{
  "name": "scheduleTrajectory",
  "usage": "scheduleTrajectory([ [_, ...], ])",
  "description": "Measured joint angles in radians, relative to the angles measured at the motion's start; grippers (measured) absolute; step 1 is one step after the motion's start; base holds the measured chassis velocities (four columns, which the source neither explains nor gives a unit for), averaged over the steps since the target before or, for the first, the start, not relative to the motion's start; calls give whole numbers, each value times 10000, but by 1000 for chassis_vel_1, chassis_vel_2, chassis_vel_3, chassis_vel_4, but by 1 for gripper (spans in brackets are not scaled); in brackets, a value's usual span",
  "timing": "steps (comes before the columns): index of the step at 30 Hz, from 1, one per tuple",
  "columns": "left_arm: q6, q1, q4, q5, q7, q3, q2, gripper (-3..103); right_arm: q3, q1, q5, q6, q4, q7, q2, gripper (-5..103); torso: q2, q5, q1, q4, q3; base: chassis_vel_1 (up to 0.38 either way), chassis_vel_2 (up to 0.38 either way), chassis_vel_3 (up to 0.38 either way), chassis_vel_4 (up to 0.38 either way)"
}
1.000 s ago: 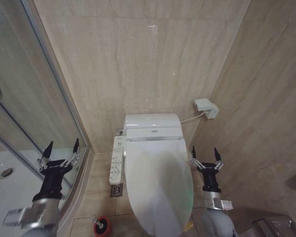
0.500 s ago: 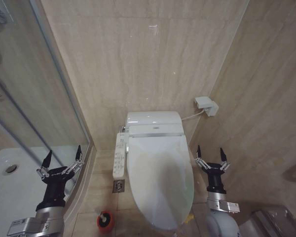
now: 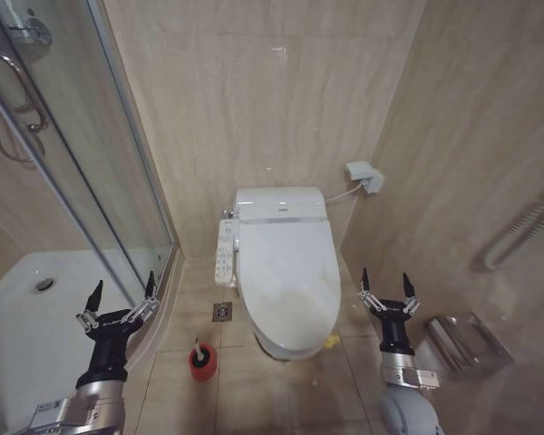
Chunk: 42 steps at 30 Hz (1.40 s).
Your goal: Open the toilet lid, clean the toilet bowl with a toilet brush, close the toilet lid, and flush.
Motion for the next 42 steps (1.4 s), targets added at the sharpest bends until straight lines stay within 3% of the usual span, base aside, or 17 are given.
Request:
scheduleTrajectory([
  [14,-50,-79,151,94,31,122,-120,100,-16,-55,11,45,-48,-76,-139,100,-7,0,12,-1,5,23,-16,-21,17],
  [32,-163,-275,559,103,124,221,-155,100,-124,1,-3,169,-239,-115,-82,100,1,-3,-1,0,-1,203,-205,-204,201],
  [42,-395,-331,761,340,302,403,-287,100,-152,-116,30,215,-157,6,-79,100,-7,-2,17,3,7,-32,41,39,-25],
])
